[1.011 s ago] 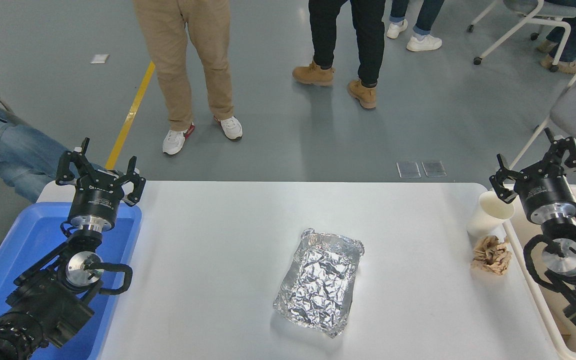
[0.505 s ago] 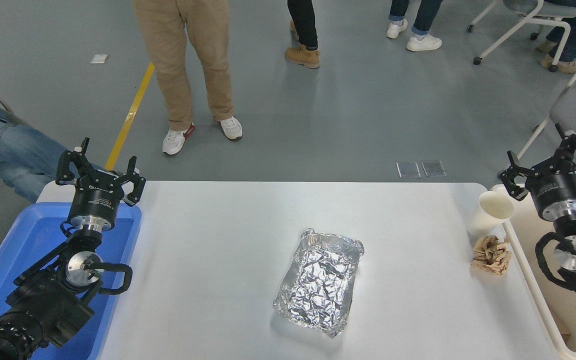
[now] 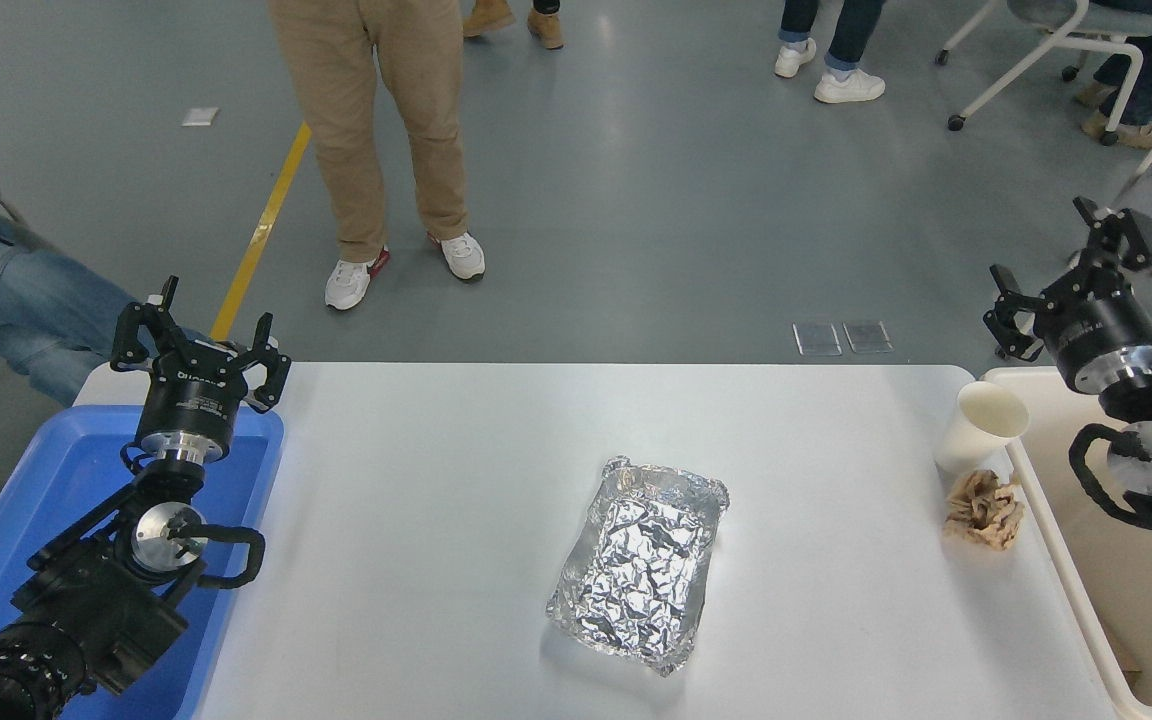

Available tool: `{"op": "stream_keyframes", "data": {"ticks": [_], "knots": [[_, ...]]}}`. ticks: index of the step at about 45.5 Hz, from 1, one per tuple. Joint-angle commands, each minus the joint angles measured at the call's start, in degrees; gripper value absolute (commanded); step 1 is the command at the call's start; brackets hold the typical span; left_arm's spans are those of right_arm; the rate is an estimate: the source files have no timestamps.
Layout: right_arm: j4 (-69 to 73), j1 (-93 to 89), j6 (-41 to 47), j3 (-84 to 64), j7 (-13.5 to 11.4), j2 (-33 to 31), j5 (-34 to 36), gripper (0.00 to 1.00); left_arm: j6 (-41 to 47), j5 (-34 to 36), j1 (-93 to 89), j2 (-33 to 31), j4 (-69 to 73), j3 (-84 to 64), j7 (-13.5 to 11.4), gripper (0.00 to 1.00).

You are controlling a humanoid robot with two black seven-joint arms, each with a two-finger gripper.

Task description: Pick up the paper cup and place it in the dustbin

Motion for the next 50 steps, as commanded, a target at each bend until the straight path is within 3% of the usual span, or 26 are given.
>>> {"op": "stream_keyframes", "data": {"ticks": [1,10,18,40,50], "knots": [[-0.54,15.53,-1.05,-28.47,-2.75,-1.51,5.87,1.00,0.00,-0.01,0.03,0.00,-0.01,0.00,0.00,0.99],[0.42,31.79,-0.87,-61.86,-12.07,-0.28,18.71,1.00,0.00,-0.01,-0.06,0.00,-0.01,0.00,0.00,0.99],[0.51,39.62,0.18,-80.60,-18.14,3.59,19.95,1.00,0.00,-0.01,0.03,0.00,-0.01,0.00,0.00,0.99],[4.73,52.72,9.41,-94.40,-18.32,8.07,13.01,1.00,0.00,-0.01,-0.06,0.00,-0.01,0.00,0.00,0.99],[15.27,60.71,15.56,-98.90,-18.23,8.69,8.53,1.00,0.00,-0.01,0.03,0.00,-0.01,0.00,0.00,0.99]]}}
